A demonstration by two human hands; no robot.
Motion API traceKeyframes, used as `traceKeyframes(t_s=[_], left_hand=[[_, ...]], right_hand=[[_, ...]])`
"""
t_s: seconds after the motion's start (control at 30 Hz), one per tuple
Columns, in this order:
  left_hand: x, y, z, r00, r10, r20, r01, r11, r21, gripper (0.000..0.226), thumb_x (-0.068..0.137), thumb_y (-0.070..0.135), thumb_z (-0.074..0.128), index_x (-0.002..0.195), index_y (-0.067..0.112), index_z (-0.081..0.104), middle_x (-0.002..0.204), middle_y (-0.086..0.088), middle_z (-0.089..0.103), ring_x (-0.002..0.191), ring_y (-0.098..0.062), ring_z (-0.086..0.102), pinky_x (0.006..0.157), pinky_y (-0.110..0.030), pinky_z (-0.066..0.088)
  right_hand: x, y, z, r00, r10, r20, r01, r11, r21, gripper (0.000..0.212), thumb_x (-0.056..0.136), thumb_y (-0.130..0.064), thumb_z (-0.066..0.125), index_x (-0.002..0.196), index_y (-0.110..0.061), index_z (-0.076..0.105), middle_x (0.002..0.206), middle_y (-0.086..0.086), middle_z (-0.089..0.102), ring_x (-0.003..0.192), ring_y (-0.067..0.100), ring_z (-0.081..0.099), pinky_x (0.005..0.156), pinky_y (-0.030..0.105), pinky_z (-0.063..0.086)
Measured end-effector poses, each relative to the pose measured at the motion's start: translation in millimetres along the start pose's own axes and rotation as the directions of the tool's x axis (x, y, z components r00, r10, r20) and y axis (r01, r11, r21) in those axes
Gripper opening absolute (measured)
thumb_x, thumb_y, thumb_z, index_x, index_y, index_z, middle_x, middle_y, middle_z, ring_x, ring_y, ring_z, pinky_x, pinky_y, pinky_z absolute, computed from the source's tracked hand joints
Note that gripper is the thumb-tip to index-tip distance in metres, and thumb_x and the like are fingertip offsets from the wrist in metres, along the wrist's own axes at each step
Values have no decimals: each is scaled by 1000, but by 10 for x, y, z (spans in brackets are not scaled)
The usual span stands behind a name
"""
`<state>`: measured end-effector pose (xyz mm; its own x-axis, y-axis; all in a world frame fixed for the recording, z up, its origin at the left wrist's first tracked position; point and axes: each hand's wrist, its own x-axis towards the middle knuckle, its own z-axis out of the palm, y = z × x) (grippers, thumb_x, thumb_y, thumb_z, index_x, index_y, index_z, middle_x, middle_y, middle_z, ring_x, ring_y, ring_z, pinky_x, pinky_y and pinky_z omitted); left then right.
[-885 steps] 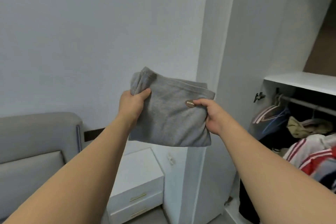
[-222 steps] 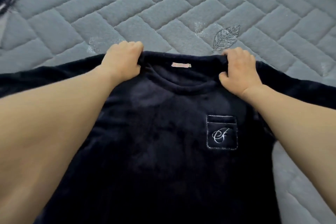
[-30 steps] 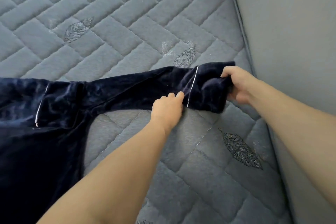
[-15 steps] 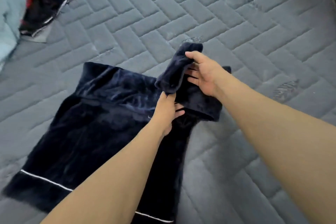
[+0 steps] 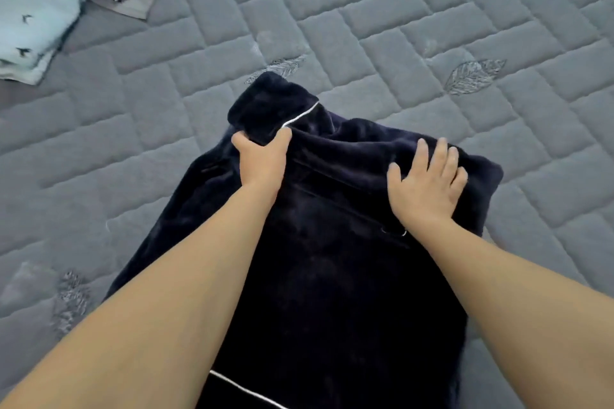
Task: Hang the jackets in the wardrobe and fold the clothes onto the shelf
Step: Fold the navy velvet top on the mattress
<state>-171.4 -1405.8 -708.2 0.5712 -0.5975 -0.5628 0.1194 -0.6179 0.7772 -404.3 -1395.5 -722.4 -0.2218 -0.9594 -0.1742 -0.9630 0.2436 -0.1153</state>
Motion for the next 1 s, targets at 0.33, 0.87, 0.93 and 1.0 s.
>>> traceKeyframes(t_s=[0.33,0.87,0.93,1.0], left_hand=[[163,177,-77,946,-49,-320,17,995,-100,35,86,4,46,116,21,41,127,-5,52,94,-19,55,80,-30,46],[339,-149,854,701,176,691,-702,1,712,82,82,66,33,153,33,10,164,11,-2,149,-17,-19,100,-66,-30],[352,-93,912,718,134,683,-687,-13,726,87,75,69,35,152,37,10,163,12,-4,149,-17,-20,99,-67,-30],[326,-58,901,713,120,691,-692,-37,720,88,72,68,38,150,41,10,164,11,-4,149,-18,-21,99,-70,-27]], right_hand=[[-149,320,-95,971,200,-131,-150,937,316,69,95,-37,50,154,-18,20,163,5,12,148,23,14,116,59,12],[737,981,-778,662,-436,609,122,865,486,31,80,-43,67,84,-13,70,75,-1,68,72,15,63,73,37,49],[639,922,-793,560,-486,671,95,843,530,41,74,-51,62,96,-18,71,96,2,73,91,19,69,90,41,51],[599,887,-806,472,-516,715,53,826,562,53,72,-62,61,109,-24,66,112,-3,68,107,17,65,101,43,47]])
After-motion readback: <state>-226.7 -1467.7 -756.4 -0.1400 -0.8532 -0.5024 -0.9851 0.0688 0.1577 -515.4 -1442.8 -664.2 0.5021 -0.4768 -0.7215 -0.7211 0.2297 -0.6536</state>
